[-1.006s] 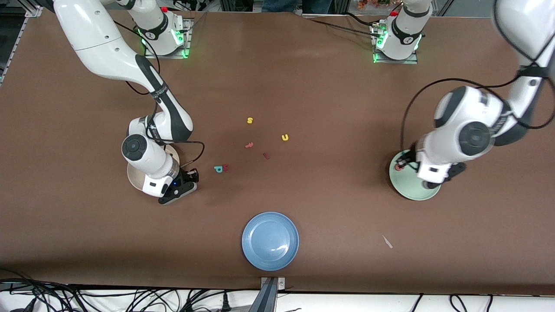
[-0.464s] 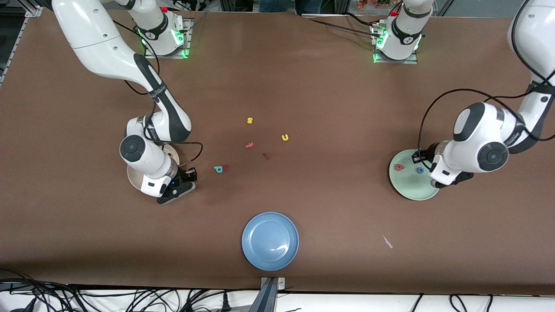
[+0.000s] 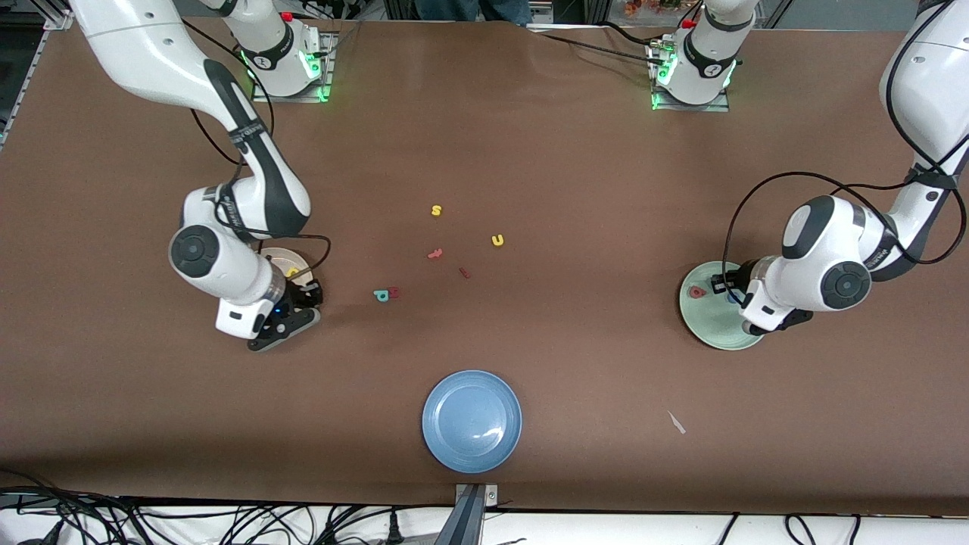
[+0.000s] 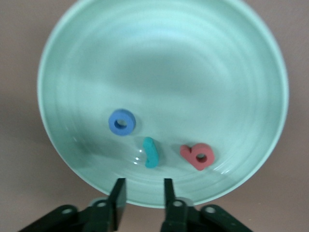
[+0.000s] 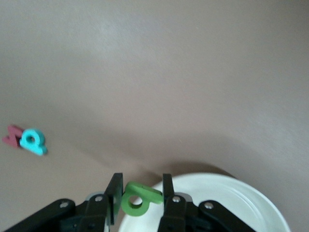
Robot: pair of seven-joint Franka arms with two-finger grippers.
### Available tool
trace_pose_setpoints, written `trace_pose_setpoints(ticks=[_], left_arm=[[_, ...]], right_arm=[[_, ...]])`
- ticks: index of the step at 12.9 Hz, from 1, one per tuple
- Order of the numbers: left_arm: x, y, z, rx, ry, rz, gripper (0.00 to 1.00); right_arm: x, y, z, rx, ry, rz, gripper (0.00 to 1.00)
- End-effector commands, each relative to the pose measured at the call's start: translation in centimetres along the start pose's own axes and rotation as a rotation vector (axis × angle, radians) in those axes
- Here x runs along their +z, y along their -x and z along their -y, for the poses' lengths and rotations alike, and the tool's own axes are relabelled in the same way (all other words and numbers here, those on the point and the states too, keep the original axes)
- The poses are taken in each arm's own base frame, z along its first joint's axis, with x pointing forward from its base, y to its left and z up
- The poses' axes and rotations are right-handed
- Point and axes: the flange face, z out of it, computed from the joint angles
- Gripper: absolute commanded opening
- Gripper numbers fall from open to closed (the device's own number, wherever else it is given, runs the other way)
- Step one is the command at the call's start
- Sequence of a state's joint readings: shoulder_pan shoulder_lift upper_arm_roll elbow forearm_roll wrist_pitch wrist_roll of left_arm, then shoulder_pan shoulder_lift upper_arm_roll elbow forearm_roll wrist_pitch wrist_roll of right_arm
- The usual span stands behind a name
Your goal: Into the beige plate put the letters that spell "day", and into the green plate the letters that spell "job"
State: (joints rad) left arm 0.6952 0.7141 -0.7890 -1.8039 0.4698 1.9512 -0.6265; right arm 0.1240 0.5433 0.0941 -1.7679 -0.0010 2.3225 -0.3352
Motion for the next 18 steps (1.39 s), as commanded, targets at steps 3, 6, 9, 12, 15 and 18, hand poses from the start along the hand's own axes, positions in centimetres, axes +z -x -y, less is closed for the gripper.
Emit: trace_pose_setpoints(ticks=[3, 6, 9, 12, 15, 18], left_arm=[[-12.7, 1.2, -0.3, 0.013, -0.042, -0.140, 1.00], [-22.2, 2.5, 0.1, -0.014, -0.030, -0.147, 1.00], [-28.9, 3.6, 2.3, 0.035, -0.007, -0.178, 1.00], [-31.3, 5.0, 3.2, 0.143, -0.019, -0.158, 1.00], [-36.2, 6.4, 3.7, 0.174, 0.020, -0.250, 1.00], [-36.3, 7.1, 2.2, 0.216, 0.022, -0.229, 1.00]], right_arm=[[-2.2, 7.6, -5.7, -0.079, -0.030, 0.066, 0.22], [-1.9, 8.2, -6.6, -0.073, -0.031, 0.067, 0.47], [-2.0, 8.2, -6.8, -0.070, -0.029, 0.062, 0.72], [-2.6, 7.9, -6.8, -0.057, -0.025, 0.054, 0.99], [-5.5, 7.4, -6.8, -0.008, -0.008, 0.015, 1.00], [-12.6, 7.2, -3.7, 0.203, -0.019, 0.070, 1.00]])
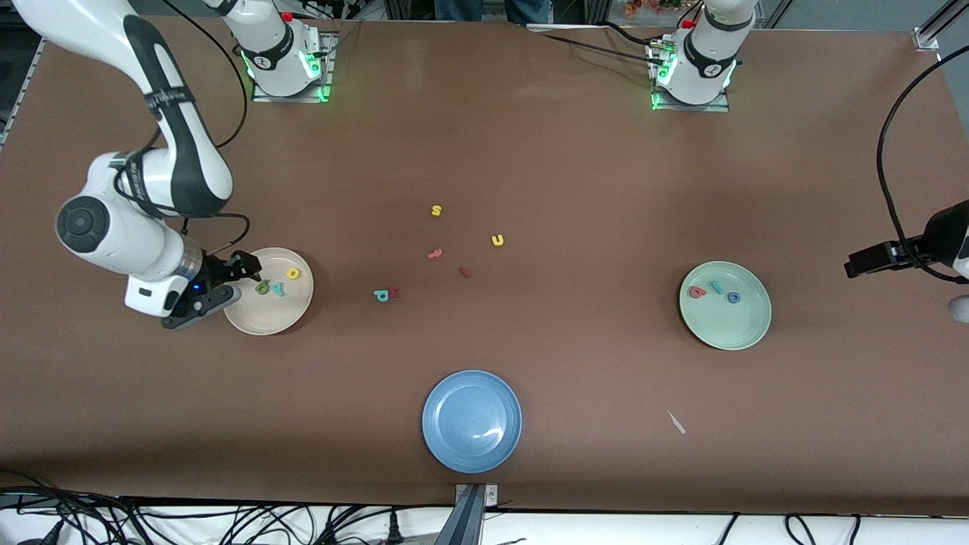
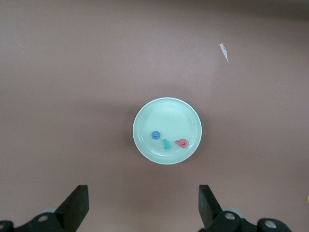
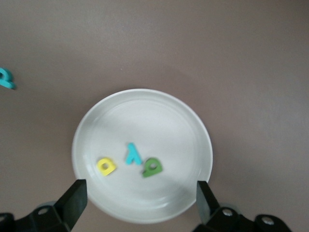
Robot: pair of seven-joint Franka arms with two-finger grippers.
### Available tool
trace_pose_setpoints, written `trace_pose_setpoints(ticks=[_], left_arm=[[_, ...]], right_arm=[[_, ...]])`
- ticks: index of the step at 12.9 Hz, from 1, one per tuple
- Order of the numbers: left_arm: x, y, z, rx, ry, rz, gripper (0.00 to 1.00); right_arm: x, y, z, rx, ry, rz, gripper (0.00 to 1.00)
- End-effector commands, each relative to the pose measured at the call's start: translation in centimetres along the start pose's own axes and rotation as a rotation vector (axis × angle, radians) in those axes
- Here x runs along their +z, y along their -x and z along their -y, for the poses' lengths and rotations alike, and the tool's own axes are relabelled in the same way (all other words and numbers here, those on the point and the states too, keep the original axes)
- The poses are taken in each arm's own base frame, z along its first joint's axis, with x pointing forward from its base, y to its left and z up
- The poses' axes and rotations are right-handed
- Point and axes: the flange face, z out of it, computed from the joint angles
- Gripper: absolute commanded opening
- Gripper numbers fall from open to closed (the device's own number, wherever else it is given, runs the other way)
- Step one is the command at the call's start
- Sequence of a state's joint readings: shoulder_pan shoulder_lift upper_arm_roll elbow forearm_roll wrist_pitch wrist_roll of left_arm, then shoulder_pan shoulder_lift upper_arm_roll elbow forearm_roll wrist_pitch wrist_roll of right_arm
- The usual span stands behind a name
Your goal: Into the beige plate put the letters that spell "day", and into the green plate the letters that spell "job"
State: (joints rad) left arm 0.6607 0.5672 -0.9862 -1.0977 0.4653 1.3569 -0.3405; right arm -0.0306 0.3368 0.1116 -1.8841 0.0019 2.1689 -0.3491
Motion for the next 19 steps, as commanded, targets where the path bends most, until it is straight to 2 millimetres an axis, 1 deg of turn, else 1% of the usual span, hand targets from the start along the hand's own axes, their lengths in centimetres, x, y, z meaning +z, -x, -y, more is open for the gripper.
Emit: trace_pose_setpoints(ticks=[1, 2, 3, 4, 5, 7, 8, 9, 10, 11, 12, 14, 15, 17, 18, 19], left_arm=[[-0.7, 0.3, -1.6, 0.054, 0.068, 0.017, 1.00], [-0.2, 0.2, -1.2, 0.044, 0.075, 0.030, 1.00], [2.7, -0.7, -1.5, 0.058, 0.080, 0.088, 1.00], [2.5, -0.5, -1.4, 0.062, 0.084, 0.090, 1.00], [2.1, -0.3, -2.1, 0.068, 0.068, 0.080, 1.00], [2.0, -0.2, -2.6, 0.072, 0.070, 0.079, 1.00], [2.0, -0.1, -2.8, 0.077, 0.069, 0.076, 1.00], [1.9, -0.1, -2.9, 0.078, 0.071, 0.076, 1.00], [1.9, -0.1, -2.8, 0.077, 0.071, 0.076, 1.00], [1.9, -0.1, -2.9, 0.074, 0.063, 0.068, 1.00], [1.6, 0.4, -3.7, 0.084, 0.048, 0.065, 1.00], [1.3, 0.6, -4.1, 0.088, 0.043, 0.061, 1.00], [1.5, 0.9, -6.2, 0.116, 0.029, 0.063, 1.00], [1.4, 1.3, -8.2, 0.090, -0.055, 0.053, 1.00], [1.3, 1.5, -8.5, 0.075, -0.031, 0.067, 1.00], [1.4, 1.3, -7.3, 0.036, 0.000, 0.076, 1.00]], right_arm=[[-8.0, 0.9, 3.0, 0.106, -0.008, 0.023, 1.00], [-10.8, 1.1, 3.3, 0.127, -0.012, 0.041, 1.00], [-13.8, 1.5, 3.6, 0.155, -0.014, 0.063, 1.00], [-16.7, 1.8, 3.8, 0.172, -0.016, 0.078, 1.00], [-18.8, 2.0, 4.0, 0.179, -0.019, 0.093, 1.00], [-22.1, 2.6, 3.9, 0.179, -0.012, 0.106, 1.00], [-23.4, 2.8, 3.9, 0.181, -0.007, 0.103, 1.00], [-23.6, 3.2, 3.5, 0.193, -0.004, 0.111, 1.00], [-23.8, 3.4, 3.7, 0.198, -0.001, 0.113, 1.00], [-23.5, 3.5, 3.7, 0.202, -0.003, 0.131, 1.00], [-23.1, 3.6, 3.7, 0.204, -0.009, 0.150, 1.00], [-23.3, 3.5, 3.7, 0.201, -0.011, 0.144, 1.00], [-23.4, 3.4, 3.7, 0.201, -0.012, 0.134, 1.00], [-24.4, 3.4, 3.4, 0.202, -0.011, 0.114, 1.00], [-24.7, 3.2, 3.4, 0.202, -0.009, 0.103, 1.00], [-24.9, 3.0, 3.2, 0.205, -0.008, 0.097, 1.00]])
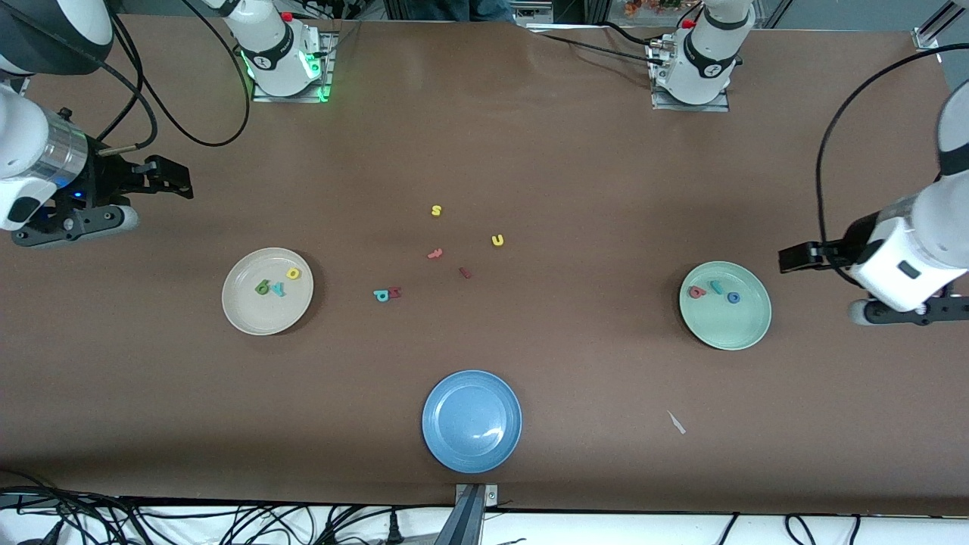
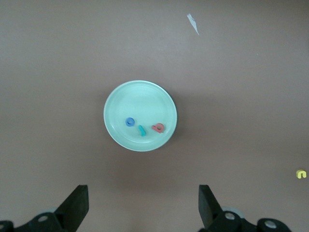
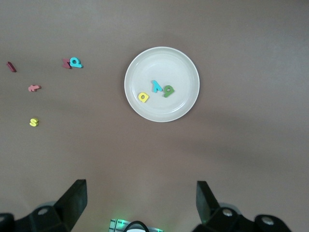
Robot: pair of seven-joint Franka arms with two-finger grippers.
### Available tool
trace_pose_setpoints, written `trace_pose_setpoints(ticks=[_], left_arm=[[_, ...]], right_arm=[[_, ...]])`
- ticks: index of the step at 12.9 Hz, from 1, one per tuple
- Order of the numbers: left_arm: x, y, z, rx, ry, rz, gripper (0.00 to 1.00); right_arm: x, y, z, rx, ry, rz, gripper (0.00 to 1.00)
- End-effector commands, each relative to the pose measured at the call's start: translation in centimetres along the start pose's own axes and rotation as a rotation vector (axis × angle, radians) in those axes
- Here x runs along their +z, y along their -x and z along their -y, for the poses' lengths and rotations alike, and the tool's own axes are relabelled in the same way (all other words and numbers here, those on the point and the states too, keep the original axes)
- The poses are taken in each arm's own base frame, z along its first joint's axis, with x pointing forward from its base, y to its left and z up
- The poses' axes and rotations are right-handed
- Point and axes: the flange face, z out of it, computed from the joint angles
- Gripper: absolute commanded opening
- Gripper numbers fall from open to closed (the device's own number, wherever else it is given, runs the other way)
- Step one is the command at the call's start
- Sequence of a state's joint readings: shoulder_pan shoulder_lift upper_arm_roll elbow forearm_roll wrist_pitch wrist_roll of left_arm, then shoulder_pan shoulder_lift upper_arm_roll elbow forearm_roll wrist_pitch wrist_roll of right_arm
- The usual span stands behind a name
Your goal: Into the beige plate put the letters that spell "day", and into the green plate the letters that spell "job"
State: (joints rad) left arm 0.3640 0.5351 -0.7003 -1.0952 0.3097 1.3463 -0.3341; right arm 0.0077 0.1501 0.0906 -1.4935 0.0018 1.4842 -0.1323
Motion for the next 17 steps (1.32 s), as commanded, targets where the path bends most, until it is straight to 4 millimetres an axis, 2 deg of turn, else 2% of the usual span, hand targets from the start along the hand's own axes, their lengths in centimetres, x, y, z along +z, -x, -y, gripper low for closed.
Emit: trace_pose_setpoints(ticks=[1, 3, 6, 11, 14, 17], left_arm=[[-1.8, 1.3, 0.9, -0.048, 0.016, -0.015, 1.00], [-1.7, 1.8, -0.1, -0.007, -0.016, -0.019, 1.00], [-0.6, 2.5, 1.7, 0.023, 0.005, -0.039, 1.00], [0.0, 5.1, 1.5, 0.033, -0.027, -0.074, 1.00], [0.6, 4.5, 2.7, 0.071, -0.016, -0.087, 1.00], [0.7, 4.4, 2.6, 0.074, -0.013, -0.085, 1.00]], right_arm=[[-1.4, -0.5, -0.1, 0.008, -0.004, -0.020, 1.00], [-1.3, -0.4, -0.9, 0.018, -0.009, -0.018, 1.00], [-1.0, -0.5, -0.8, 0.024, -0.012, -0.011, 1.00], [-0.9, -0.6, -0.7, 0.016, -0.012, -0.009, 1.00], [-0.9, -0.6, -0.8, 0.015, -0.012, -0.008, 1.00], [-0.8, -0.6, -0.8, 0.022, -0.013, -0.005, 1.00]])
